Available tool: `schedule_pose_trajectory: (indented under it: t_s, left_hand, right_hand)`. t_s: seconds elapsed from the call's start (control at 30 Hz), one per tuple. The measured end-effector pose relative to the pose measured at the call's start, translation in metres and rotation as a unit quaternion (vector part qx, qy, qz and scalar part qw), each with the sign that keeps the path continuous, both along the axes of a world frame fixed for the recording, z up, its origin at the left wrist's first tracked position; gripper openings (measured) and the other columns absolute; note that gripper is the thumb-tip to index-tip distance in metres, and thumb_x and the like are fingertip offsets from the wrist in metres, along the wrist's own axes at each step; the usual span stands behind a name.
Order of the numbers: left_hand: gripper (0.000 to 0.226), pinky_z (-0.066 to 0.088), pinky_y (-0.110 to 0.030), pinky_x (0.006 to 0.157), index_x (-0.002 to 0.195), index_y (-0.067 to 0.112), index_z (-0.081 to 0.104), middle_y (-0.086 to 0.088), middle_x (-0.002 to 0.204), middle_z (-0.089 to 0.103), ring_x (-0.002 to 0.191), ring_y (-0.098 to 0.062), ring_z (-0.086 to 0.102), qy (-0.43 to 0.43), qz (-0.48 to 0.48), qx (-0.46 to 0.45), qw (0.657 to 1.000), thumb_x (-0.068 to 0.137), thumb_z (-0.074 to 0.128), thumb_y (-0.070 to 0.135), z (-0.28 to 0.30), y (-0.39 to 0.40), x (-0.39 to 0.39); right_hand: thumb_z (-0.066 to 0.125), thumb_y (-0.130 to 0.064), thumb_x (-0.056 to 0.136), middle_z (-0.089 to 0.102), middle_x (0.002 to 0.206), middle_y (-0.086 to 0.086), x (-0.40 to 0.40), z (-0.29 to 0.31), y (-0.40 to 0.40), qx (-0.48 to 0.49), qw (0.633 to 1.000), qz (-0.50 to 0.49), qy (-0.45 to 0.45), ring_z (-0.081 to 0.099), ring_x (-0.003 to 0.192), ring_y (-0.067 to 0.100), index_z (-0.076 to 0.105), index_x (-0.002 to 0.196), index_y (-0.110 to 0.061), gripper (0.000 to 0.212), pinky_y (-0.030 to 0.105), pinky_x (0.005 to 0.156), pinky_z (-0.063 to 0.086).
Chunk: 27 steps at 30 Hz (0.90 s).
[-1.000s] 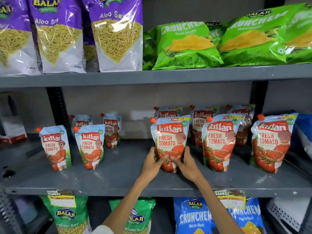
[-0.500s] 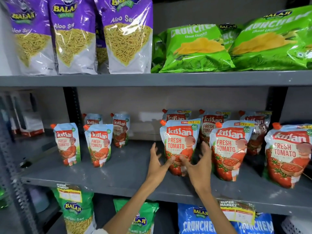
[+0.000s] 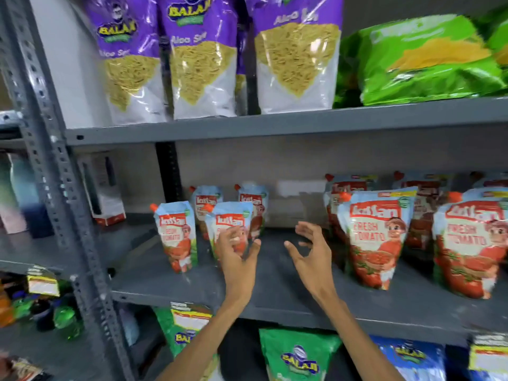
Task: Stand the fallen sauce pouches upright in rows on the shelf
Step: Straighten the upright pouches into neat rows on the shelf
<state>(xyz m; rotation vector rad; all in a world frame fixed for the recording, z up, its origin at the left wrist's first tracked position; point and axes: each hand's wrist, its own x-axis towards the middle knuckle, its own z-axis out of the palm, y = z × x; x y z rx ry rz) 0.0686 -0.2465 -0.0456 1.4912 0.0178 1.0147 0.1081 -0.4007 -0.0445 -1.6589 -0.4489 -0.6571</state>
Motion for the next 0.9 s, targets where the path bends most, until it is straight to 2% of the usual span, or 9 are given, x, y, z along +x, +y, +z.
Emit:
schedule_pose_trajectory:
  t_s: [0.1, 0.2, 0.27, 0.33, 0.47, 0.57, 0.67, 0.77, 0.9]
  left_hand:
    - [0.065, 0.047, -0.045, 0.105, 0.134, 0.02, 0.045, -0.002, 0.134, 0.045, 0.127, -0.028, 0.049, 0.024, 0.015, 0.024, 0.999, 0.079, 0.08, 0.012, -0.009, 0.061, 0.003]
    - [0.079, 0.043, -0.035, 0.11, 0.148, 0.015, 0.036, -0.005, 0.147, 0.044, 0.136, -0.023, 0.046, 0.064, -0.05, 0.046, 0.996, 0.081, 0.079, 0.011, -0.018, 0.103, 0.011]
    - [0.078, 0.05, -0.018, 0.097, 0.151, 0.015, 0.032, -0.008, 0.15, 0.047, 0.13, -0.02, 0.052, 0.114, -0.129, 0.008, 0.985, 0.086, 0.073, 0.004, -0.021, 0.117, 0.019]
    - [0.067, 0.053, -0.007, 0.079, 0.147, 0.017, 0.038, -0.008, 0.139, 0.056, 0.12, -0.019, 0.058, 0.161, -0.174, 0.01, 0.971, 0.09, 0.069, 0.004, -0.025, 0.127, 0.027]
    - [0.038, 0.051, -0.022, 0.081, 0.122, 0.017, 0.053, -0.007, 0.115, 0.068, 0.11, -0.028, 0.066, 0.202, -0.18, 0.096, 0.958, 0.089, 0.073, 0.017, -0.03, 0.14, 0.035]
    - [0.032, 0.052, -0.027, 0.082, 0.114, 0.022, 0.056, -0.005, 0.11, 0.072, 0.1, -0.021, 0.068, 0.216, -0.195, 0.125, 0.949, 0.087, 0.074, 0.02, -0.034, 0.139, 0.034]
    - [0.028, 0.052, -0.015, 0.075, 0.101, 0.035, 0.052, 0.01, 0.102, 0.071, 0.093, -0.002, 0.068, 0.219, -0.212, 0.147, 0.941, 0.09, 0.071, 0.018, -0.039, 0.129, 0.032]
    - [0.026, 0.052, -0.01, 0.073, 0.107, 0.029, 0.051, 0.01, 0.103, 0.071, 0.091, 0.005, 0.067, 0.216, -0.21, 0.153, 0.941, 0.092, 0.068, 0.015, -0.035, 0.12, 0.032]
    - [0.029, 0.052, -0.011, 0.076, 0.119, 0.015, 0.053, 0.004, 0.108, 0.07, 0.096, -0.003, 0.067, 0.21, -0.212, 0.147, 0.943, 0.094, 0.066, 0.016, -0.026, 0.115, 0.034]
  right_hand:
    - [0.079, -0.021, 0.081, 0.058, 0.12, -0.018, 0.004, -0.003, 0.058, -0.015, 0.998, 0.041, 0.046, 0.054, 0.111, -0.014, 0.048, 0.128, -0.026, 0.057, 0.008, 0.086, 0.048]
    - [0.078, -0.019, 0.082, 0.049, 0.12, -0.025, 0.011, -0.012, 0.105, -0.038, 0.99, 0.101, 0.086, 0.048, 0.108, -0.025, 0.039, 0.132, -0.022, 0.064, 0.001, 0.085, 0.045]
    - [0.075, -0.018, 0.085, 0.053, 0.129, -0.011, 0.016, -0.018, 0.126, -0.054, 0.983, 0.127, 0.125, 0.053, 0.116, -0.007, 0.035, 0.135, -0.016, 0.064, 0.018, 0.099, 0.047]
    - [0.072, -0.019, 0.088, 0.055, 0.135, 0.004, 0.017, -0.025, 0.139, -0.066, 0.98, 0.12, 0.147, 0.054, 0.121, 0.013, 0.037, 0.136, -0.01, 0.06, 0.036, 0.106, 0.046]
    - [0.066, -0.014, 0.091, 0.057, 0.132, 0.009, 0.014, -0.025, 0.144, -0.098, 0.977, 0.1, 0.161, 0.055, 0.123, 0.023, 0.039, 0.133, -0.006, 0.05, 0.043, 0.107, 0.045]
    - [0.065, -0.015, 0.093, 0.06, 0.128, 0.005, 0.009, -0.03, 0.131, -0.111, 0.976, 0.087, 0.164, 0.058, 0.119, 0.019, 0.039, 0.13, -0.009, 0.046, 0.038, 0.102, 0.048]
    - [0.064, -0.017, 0.094, 0.061, 0.124, -0.002, 0.004, -0.039, 0.116, -0.114, 0.977, 0.082, 0.16, 0.06, 0.111, 0.011, 0.039, 0.128, -0.011, 0.043, 0.014, 0.089, 0.049]
    - [0.062, -0.015, 0.094, 0.062, 0.118, -0.005, 0.006, -0.035, 0.112, -0.109, 0.978, 0.071, 0.162, 0.06, 0.105, 0.007, 0.038, 0.125, -0.011, 0.039, 0.007, 0.079, 0.049]
    - [0.061, -0.014, 0.095, 0.06, 0.108, -0.013, 0.013, -0.03, 0.115, -0.099, 0.977, 0.07, 0.176, 0.059, 0.094, -0.005, 0.037, 0.12, -0.017, 0.035, 0.002, 0.071, 0.048]
